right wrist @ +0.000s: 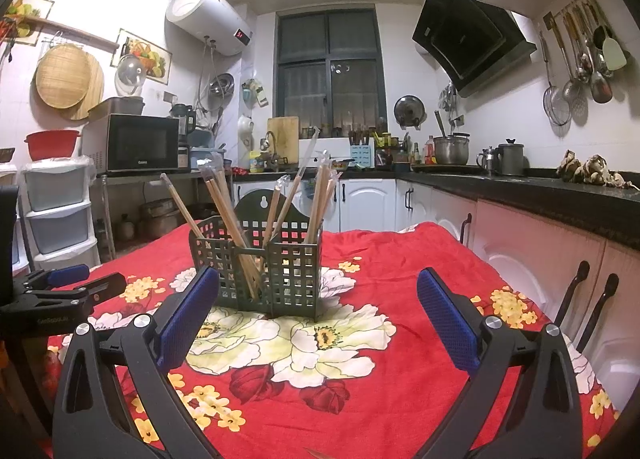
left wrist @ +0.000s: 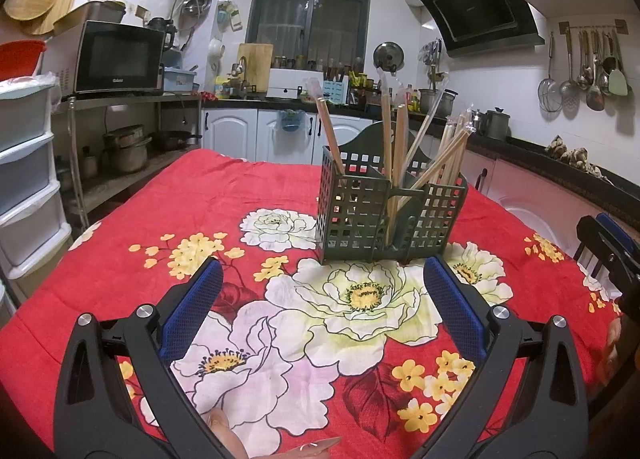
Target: Organize utensils
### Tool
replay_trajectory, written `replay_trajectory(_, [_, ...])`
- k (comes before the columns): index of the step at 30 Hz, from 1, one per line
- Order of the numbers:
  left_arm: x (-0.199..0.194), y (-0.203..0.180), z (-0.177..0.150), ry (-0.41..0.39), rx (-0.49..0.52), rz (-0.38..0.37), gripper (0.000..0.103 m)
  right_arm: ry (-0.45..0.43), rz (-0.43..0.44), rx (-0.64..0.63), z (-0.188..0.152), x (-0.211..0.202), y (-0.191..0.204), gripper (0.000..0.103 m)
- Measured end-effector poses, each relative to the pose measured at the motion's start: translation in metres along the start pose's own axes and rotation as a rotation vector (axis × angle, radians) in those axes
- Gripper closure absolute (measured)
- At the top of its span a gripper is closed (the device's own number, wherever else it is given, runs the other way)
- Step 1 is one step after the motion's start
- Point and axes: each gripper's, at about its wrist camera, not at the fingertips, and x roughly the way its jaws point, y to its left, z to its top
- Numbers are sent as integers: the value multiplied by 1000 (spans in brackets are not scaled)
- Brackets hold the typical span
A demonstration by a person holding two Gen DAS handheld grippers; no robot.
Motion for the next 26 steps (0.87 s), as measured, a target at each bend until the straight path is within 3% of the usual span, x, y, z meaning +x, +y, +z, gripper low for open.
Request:
replay_trajectory(13, [0,-15,-4,-27,37,46,11,-15,-40,63,-6,-3,-10,6])
replay_trajectory(17, [-3,-28,-4,-42,90,-2,10,15,-32,94,-7,0,-14,6])
replay_trajectory(26, [5,-8,0,32,-14,0,10,32,-47,149,-1,-2,-28,6])
